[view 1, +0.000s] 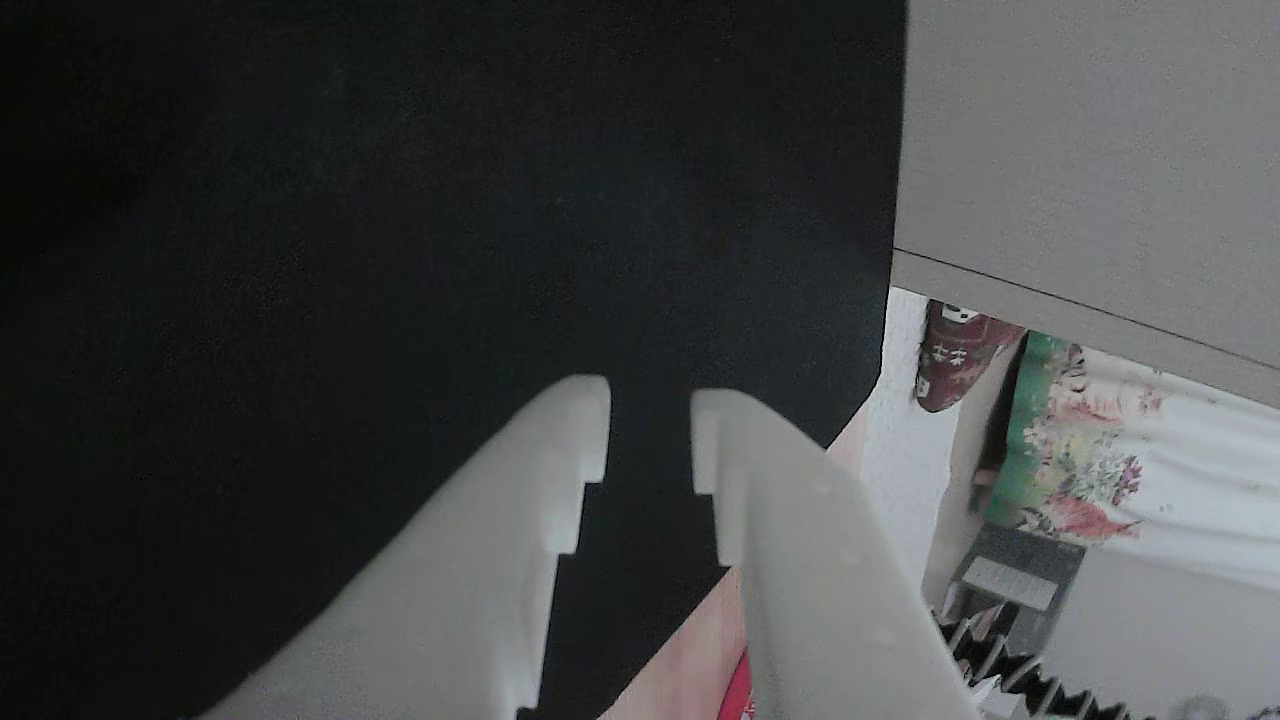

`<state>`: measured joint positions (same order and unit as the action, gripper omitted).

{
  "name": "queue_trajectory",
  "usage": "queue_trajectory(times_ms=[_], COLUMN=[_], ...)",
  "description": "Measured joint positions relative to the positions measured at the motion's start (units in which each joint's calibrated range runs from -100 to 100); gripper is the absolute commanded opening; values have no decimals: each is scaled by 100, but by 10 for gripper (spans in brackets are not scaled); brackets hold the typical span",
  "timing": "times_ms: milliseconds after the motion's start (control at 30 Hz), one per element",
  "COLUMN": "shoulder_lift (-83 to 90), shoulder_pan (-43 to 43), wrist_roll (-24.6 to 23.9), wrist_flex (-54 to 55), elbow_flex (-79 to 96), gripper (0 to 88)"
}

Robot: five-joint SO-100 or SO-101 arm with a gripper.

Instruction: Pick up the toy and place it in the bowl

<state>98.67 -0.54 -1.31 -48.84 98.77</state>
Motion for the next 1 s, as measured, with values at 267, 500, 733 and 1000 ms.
queue_trajectory(times_ms=[267, 500, 733, 1000], shoulder_lift=[0, 0, 0, 0], shoulder_pan=[0, 0, 0, 0], wrist_roll=[72, 72, 72, 72], wrist_flex=[-405, -405, -405, -405], elbow_flex=[0, 0, 0, 0], gripper=[24, 25, 25, 25])
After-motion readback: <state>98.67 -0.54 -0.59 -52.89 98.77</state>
